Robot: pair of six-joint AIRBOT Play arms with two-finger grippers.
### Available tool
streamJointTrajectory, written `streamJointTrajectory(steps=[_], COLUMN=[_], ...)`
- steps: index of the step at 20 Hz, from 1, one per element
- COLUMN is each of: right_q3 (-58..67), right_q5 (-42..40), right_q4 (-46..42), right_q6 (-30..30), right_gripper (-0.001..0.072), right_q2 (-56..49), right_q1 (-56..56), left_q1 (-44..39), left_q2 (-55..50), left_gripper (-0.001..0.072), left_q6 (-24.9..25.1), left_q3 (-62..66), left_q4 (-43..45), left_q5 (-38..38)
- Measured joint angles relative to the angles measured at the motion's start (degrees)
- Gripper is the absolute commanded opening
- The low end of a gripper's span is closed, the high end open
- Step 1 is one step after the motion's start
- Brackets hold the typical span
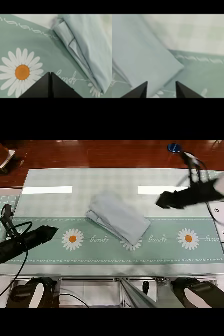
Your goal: Fold the shirts.
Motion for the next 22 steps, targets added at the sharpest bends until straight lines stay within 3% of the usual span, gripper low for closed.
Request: streamJointTrajectory(steps=[3, 6, 11, 18, 19, 20, 21, 22], right_q3=[-19.3, -31.5, -36.0, -26.4, -24.6, -22.6, -20.6, -18.4], right_q5=[-9.5, -16.8, -23.4, -20.5, -19.5, -18.8, -18.2, -17.9], right_q4=[0.6, 8.9, 24.2, 37.2, 38.0, 38.5, 38.8, 39.5], right_q6=[10.1, 12.4, 3.5, -10.5, -11.6, -12.7, -13.6, -14.7], right_gripper=[0.0412, 0.0412, 0.0412, 0.0391, 0.0302, 0.0126, 0.0025, 0.0023], right_q2=[11.8, 14.9, 5.5, -15.1, -17.4, -19.7, -21.6, -23.2], right_q1=[-2.0, -2.7, -3.1, -2.1, -1.2, 0.0, 1.1, 2.2], left_q1=[0.0, 0.0, 0.0, 0.0, 0.0, 0.0, 0.0, 0.0], left_q2=[0.0, 0.0, 0.0, 0.0, 0.0, 0.0, 0.0, 0.0], left_gripper=[0.002, 0.002, 0.002, 0.002, 0.002, 0.002, 0.002, 0.002], left_q6=[0.1, 0.1, 0.1, 0.1, 0.1, 0.1, 0.1, 0.1], left_q3=[0.0, -0.1, -0.1, -0.1, -0.1, -0.1, -0.1, -0.1], left_q4=[0.0, 0.0, 0.0, 0.0, 0.0, 0.0, 0.0, 0.0], left_q5=[-0.2, -0.2, -0.2, -0.3, -0.2, -0.2, -0.2, -0.2])
